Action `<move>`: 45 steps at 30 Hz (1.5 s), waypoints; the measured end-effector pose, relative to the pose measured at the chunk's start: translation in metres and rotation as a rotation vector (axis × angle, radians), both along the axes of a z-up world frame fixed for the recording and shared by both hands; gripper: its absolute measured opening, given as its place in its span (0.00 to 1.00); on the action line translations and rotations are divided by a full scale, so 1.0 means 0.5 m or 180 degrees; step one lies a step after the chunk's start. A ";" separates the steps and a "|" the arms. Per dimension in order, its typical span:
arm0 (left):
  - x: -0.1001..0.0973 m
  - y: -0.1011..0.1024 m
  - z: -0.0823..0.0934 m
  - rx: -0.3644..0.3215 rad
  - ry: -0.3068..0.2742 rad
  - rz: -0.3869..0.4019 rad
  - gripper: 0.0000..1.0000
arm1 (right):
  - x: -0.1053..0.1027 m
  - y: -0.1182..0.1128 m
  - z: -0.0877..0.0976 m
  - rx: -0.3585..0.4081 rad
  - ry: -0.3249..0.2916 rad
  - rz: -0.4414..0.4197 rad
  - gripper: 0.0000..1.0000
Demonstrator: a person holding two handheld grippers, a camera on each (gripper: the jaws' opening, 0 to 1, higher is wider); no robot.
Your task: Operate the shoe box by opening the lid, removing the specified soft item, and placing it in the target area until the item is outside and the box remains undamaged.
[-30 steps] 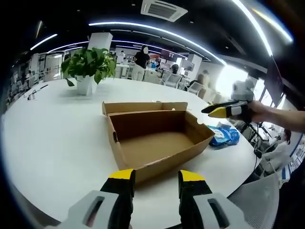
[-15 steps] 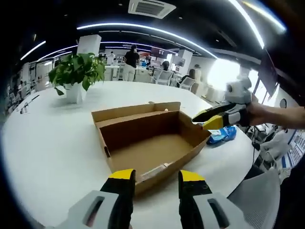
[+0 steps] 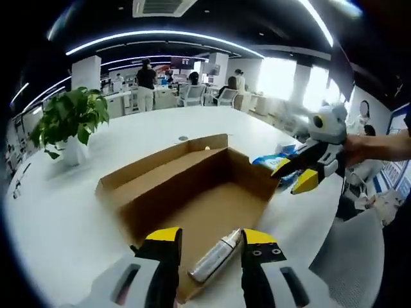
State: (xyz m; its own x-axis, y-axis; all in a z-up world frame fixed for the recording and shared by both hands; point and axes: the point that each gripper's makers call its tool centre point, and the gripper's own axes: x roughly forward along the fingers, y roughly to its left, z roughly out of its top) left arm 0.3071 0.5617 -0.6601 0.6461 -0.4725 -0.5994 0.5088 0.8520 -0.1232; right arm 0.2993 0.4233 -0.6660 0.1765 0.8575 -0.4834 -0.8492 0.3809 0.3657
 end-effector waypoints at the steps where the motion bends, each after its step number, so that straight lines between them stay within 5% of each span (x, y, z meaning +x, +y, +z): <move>1: 0.004 -0.005 -0.002 0.0039 0.0010 -0.0057 0.37 | -0.003 -0.005 -0.001 0.0007 0.0012 -0.0027 0.32; 6: 0.019 -0.005 -0.032 0.0296 0.0133 -0.0338 0.36 | -0.013 -0.041 -0.009 0.0009 0.0058 -0.0193 0.32; 26: 0.025 -0.055 -0.105 0.0680 0.0553 -0.1257 0.37 | -0.011 -0.161 0.003 0.0026 0.0002 -0.0724 0.32; 36: 0.030 -0.070 -0.129 0.0680 0.0751 -0.1530 0.36 | -0.010 -0.186 0.018 0.0056 -0.0059 -0.0837 0.32; 40: 0.016 -0.080 -0.139 0.0527 0.0997 -0.1631 0.35 | -0.012 -0.205 0.022 0.0028 -0.0077 -0.0879 0.33; 45: 0.007 -0.083 -0.158 0.0642 0.1071 -0.1779 0.36 | -0.020 -0.217 0.024 0.0018 -0.0081 -0.0948 0.33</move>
State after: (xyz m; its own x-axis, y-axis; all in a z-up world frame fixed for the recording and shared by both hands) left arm 0.3106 0.5201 -0.7391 0.1004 -0.5390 -0.8363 0.8409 0.4953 -0.2183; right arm 0.2895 0.3147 -0.6541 0.4328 0.7687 -0.4709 -0.7092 0.6128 0.3485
